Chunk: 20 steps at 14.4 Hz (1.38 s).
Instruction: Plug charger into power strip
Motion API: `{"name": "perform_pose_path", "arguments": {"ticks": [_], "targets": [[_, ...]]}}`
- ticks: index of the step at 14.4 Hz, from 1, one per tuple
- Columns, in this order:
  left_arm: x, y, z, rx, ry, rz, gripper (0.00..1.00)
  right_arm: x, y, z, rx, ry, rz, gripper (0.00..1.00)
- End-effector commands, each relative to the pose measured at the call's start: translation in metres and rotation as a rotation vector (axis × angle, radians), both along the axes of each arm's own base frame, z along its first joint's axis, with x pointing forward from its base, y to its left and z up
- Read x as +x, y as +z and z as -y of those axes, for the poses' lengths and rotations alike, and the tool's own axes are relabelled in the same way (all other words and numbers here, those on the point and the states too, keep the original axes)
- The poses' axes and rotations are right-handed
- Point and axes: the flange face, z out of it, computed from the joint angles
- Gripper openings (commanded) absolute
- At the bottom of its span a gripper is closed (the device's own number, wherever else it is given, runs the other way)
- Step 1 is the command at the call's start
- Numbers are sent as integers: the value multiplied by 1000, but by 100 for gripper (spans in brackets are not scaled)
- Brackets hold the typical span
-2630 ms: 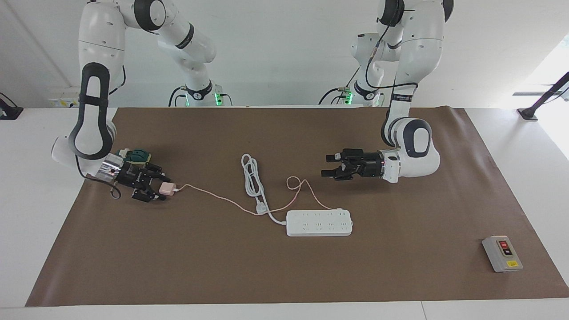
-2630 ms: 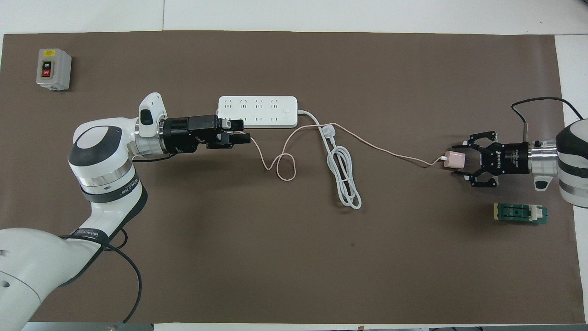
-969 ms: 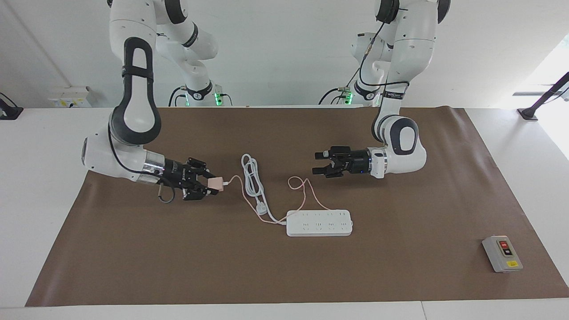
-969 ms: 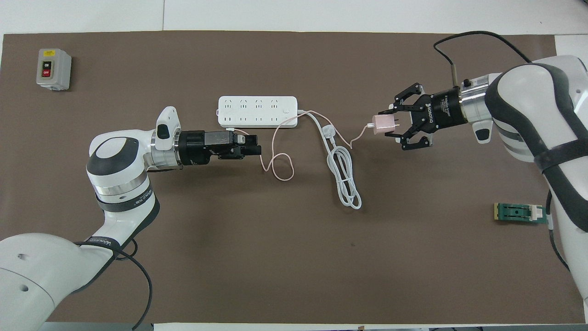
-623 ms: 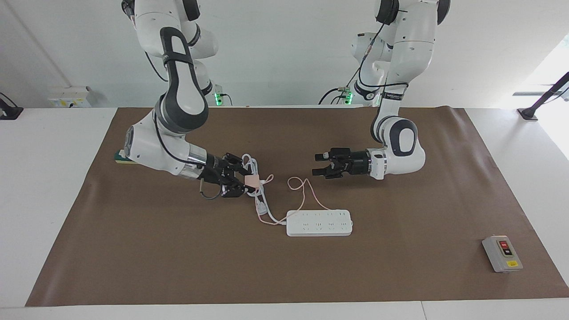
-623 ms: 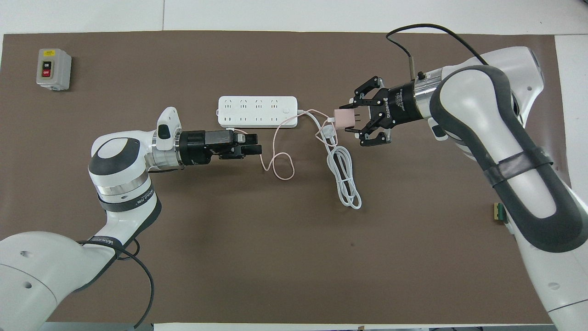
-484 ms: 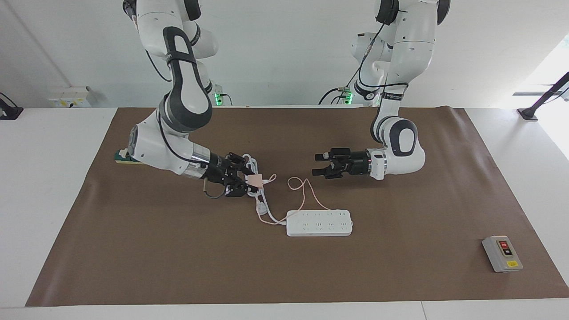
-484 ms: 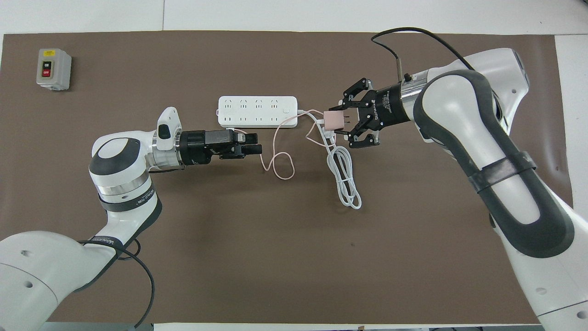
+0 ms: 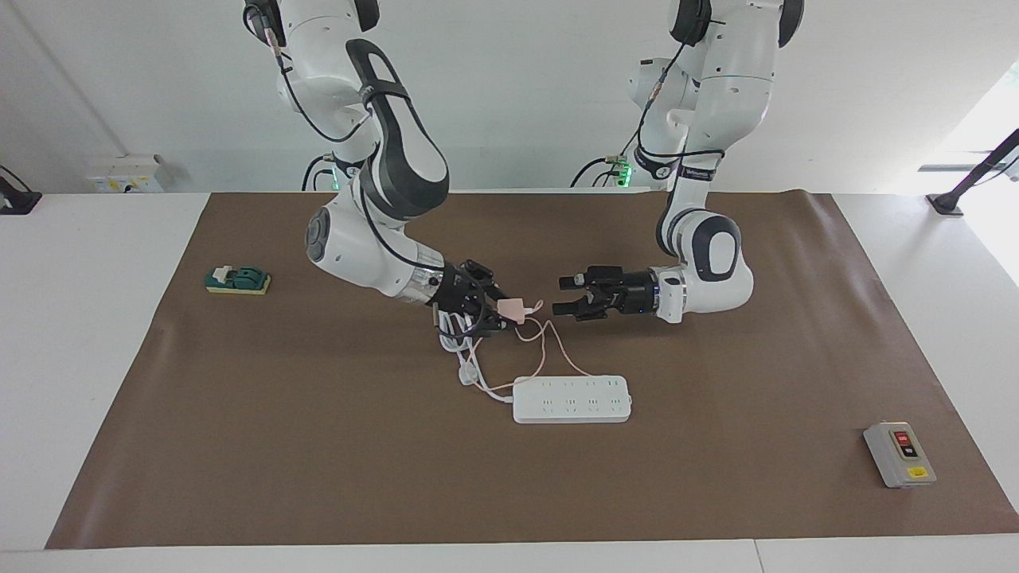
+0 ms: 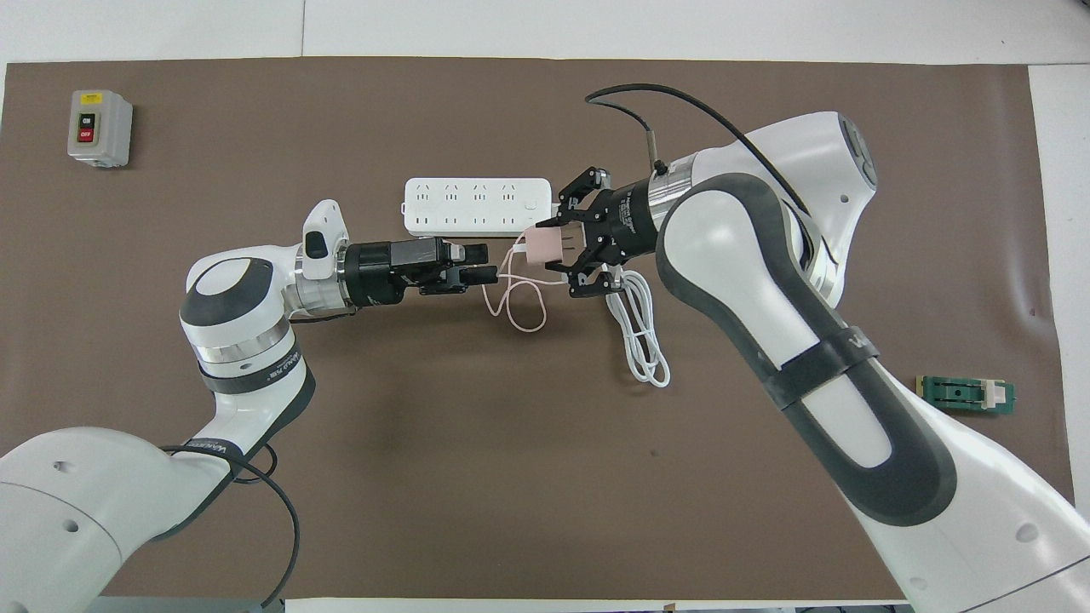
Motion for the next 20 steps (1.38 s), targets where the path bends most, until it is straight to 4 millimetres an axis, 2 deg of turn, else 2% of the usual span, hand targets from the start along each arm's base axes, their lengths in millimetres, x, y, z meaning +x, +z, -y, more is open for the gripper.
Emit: {"name": "perform_pose_path", "arguments": {"ticks": [1, 5, 9, 12, 14, 20], "targets": [[-2, -4, 0, -8, 20, 16, 100, 3, 1, -12, 16, -12, 0, 0], [-2, -13, 0, -3, 21, 36, 100, 0, 1, -17, 17, -3, 0, 0], [0, -6, -2, -5, 24, 52, 100, 0, 0, -20, 16, -3, 2, 0], [9, 4, -27, 12, 53, 74, 100, 0, 0, -20, 16, -3, 2, 0], [11, 3, -36, 19, 49, 79, 100, 0, 0, -18, 17, -6, 1, 0], [13, 1, -27, 2, 55, 74, 100, 2, 1, -16, 38, -23, -10, 0]]}}
